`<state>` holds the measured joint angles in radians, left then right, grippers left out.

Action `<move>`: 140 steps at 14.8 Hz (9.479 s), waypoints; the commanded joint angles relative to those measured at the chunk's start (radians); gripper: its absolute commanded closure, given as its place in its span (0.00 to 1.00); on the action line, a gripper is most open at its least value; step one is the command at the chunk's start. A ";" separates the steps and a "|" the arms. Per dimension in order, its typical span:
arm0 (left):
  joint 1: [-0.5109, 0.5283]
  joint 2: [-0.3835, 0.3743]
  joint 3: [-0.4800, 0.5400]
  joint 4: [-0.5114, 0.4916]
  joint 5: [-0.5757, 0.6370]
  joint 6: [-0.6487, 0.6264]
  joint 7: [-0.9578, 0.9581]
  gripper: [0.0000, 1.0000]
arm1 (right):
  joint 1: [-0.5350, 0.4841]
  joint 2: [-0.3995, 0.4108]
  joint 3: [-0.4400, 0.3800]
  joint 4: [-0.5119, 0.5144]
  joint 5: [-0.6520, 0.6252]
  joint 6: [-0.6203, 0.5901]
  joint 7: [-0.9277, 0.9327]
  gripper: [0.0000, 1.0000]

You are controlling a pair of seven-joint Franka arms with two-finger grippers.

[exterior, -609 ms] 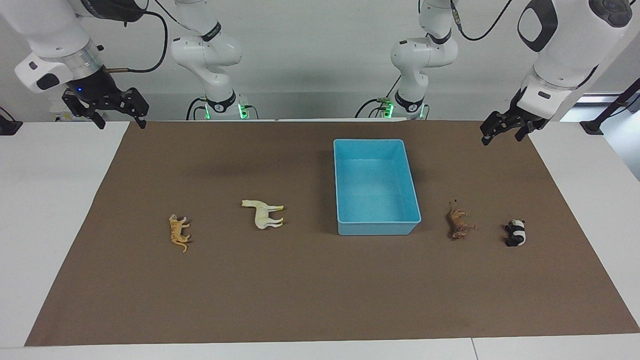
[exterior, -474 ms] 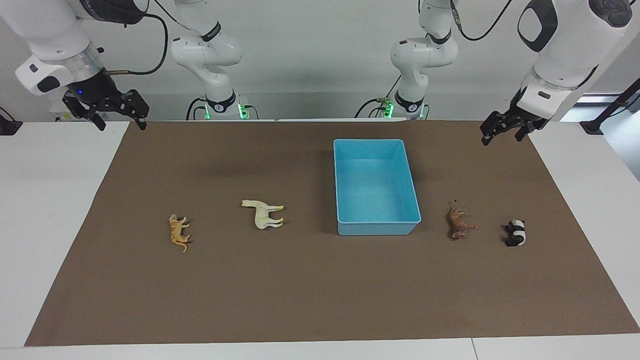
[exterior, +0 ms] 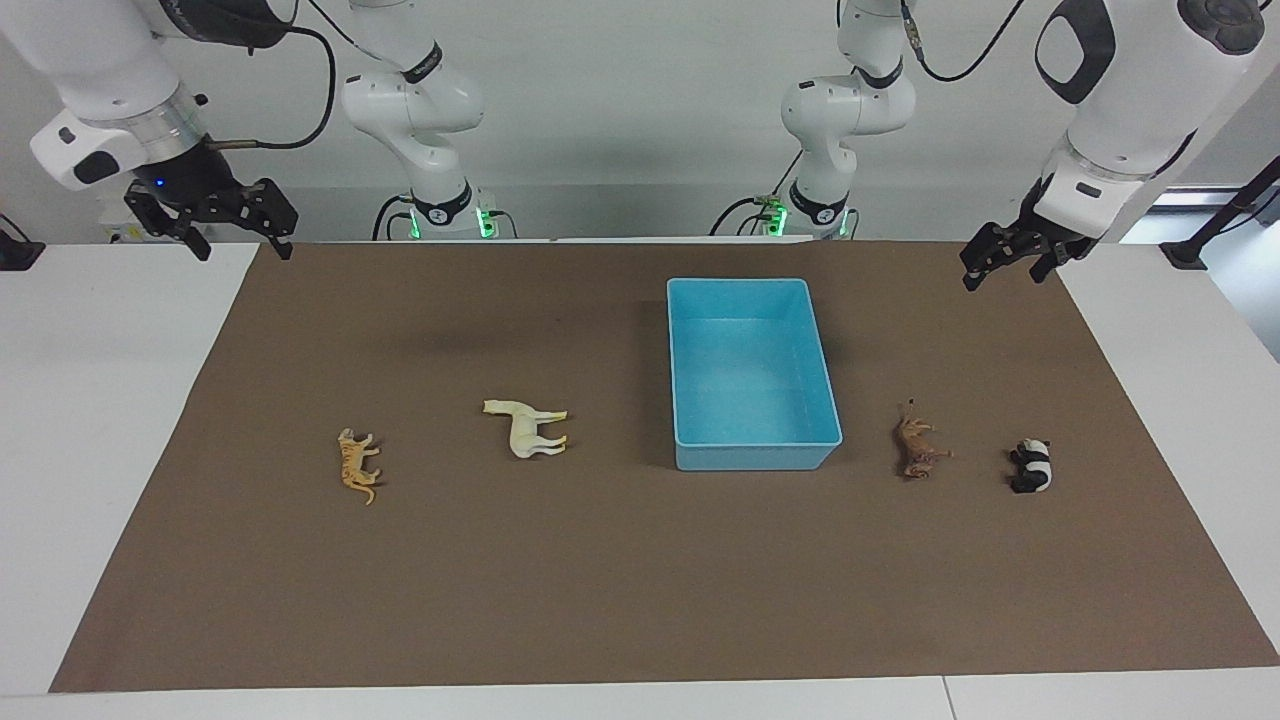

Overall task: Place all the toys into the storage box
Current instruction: 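Reach the left gripper to the brown horse while the right gripper reaches the tan deer, then close the left gripper on the brown horse while the right gripper grasps the deer, then lower the brown horse into the box while the right gripper lifts the deer, then carry the tan deer into the box while the left gripper returns to the dog, then release the deer in the box and move the right gripper to the cream horse, then grasp the cream horse with the right gripper while the left gripper grasps the dog, then carry the black-and-white dog with the left gripper into the box, then open the left gripper and withdraw it from the box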

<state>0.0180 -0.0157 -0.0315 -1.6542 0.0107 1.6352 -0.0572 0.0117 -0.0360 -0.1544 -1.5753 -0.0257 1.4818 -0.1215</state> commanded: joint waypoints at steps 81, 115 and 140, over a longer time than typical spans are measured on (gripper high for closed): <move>0.223 0.416 0.005 -0.180 0.094 0.810 0.522 0.00 | 0.840 0.553 0.010 0.304 0.050 0.326 1.036 0.00; -0.143 0.183 -0.014 0.102 0.017 0.092 -0.342 1.00 | 0.478 0.369 0.009 -0.401 0.036 0.899 0.448 1.00; 0.017 -0.021 0.002 -0.021 0.025 0.047 0.029 0.00 | 0.830 0.552 0.010 0.384 0.084 0.351 0.904 1.00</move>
<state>0.0103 -0.0254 -0.0166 -1.7543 0.0345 1.7968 -0.0820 0.8006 0.3737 -0.1355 -1.3431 0.0555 1.8326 0.7326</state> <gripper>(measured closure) 0.000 0.595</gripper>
